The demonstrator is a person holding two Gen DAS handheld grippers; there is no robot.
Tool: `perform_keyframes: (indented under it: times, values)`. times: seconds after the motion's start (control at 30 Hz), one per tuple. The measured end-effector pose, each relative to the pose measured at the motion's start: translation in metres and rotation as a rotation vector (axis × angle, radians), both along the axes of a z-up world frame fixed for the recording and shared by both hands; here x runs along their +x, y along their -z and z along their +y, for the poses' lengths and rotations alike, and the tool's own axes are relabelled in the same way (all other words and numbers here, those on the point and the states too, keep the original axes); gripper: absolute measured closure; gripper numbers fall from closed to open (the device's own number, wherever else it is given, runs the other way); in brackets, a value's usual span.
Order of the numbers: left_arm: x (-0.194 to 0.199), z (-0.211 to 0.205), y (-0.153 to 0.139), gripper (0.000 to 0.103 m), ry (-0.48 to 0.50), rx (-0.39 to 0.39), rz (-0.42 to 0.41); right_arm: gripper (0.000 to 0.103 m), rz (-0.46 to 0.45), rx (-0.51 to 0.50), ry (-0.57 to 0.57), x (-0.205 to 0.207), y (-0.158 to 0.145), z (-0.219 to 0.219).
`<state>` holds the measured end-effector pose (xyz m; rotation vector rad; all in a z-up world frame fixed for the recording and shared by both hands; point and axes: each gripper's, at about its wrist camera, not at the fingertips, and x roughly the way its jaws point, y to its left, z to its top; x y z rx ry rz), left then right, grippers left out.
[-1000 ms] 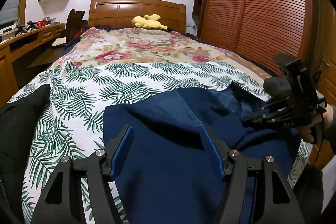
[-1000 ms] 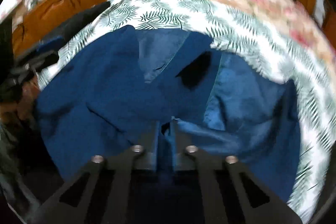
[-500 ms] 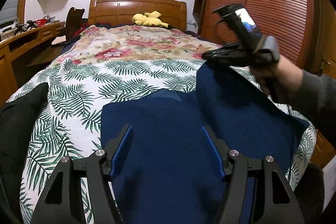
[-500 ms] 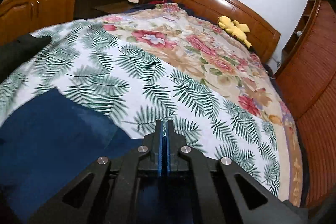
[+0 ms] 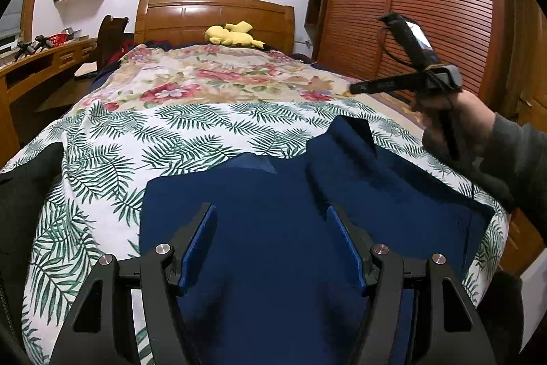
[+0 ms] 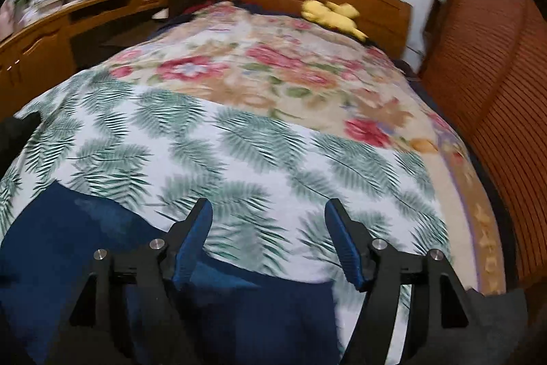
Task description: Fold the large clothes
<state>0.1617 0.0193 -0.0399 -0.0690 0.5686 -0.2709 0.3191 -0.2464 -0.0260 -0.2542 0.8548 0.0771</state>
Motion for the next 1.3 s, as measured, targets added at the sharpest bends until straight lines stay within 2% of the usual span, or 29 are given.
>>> perform_keyframes:
  times: [0.1,0.27,0.33,0.47,0.5,0.53,0.6,0.7,0.77,0.83,0.87,1.0,1.07,1.1,1.2,1.3]
  values:
    - [0.004,-0.002,0.001,0.035,0.003,0.004,0.004,0.034,0.053,-0.012,0.060,-0.004,0.014,-0.032]
    - [0.010,-0.002,0.003,0.035,0.003,0.010,0.012,0.035,0.199,0.017,0.138,-0.010,0.066,-0.070]
    - [0.011,-0.005,0.002,0.035,0.004,0.015,0.015,0.043,0.234,0.032,0.150,-0.013,0.083,-0.077]
    - [0.011,-0.006,0.002,0.035,0.008,0.022,0.019,0.048,0.297,0.076,0.170,-0.014,0.104,-0.091]
    - [0.011,-0.006,0.003,0.035,0.008,0.024,0.020,0.057,0.297,0.099,0.168,-0.015,0.104,-0.093]
    - [0.011,-0.006,0.003,0.035,0.008,0.025,0.021,0.075,0.300,0.133,0.153,-0.015,0.104,-0.094]
    - [0.012,-0.005,0.003,0.035,0.009,0.025,0.024,0.098,0.304,0.164,0.100,-0.017,0.102,-0.090]
    - [0.012,-0.004,0.003,0.035,0.009,0.023,0.026,0.100,0.232,0.139,0.084,-0.026,0.085,-0.088]
    - [0.012,-0.004,0.003,0.035,0.009,0.025,0.028,0.101,0.147,0.059,0.165,-0.030,0.067,-0.099]
    - [0.012,-0.006,0.003,0.035,0.009,0.028,0.028,0.101,0.108,-0.011,0.274,-0.030,0.058,-0.119]
    - [0.012,-0.006,0.003,0.035,0.009,0.031,0.028,0.101,0.123,-0.008,0.306,-0.029,0.058,-0.130]
    - [0.011,-0.007,0.003,0.035,0.005,0.036,0.027,0.099,0.130,0.033,0.300,-0.044,0.049,-0.144]
    - [0.009,-0.008,0.002,0.035,0.004,0.040,0.023,0.082,0.117,0.013,0.267,-0.055,0.040,-0.140]
    - [0.008,-0.008,0.002,0.035,0.004,0.040,0.020,0.064,0.100,-0.008,0.249,-0.064,0.034,-0.134]
    - [0.002,-0.011,0.000,0.035,0.010,0.043,0.012,0.039,0.068,-0.003,0.184,-0.094,0.020,-0.120]
    - [-0.008,-0.018,-0.003,0.035,0.022,0.057,-0.004,0.036,0.068,0.031,0.103,-0.128,0.015,-0.101]
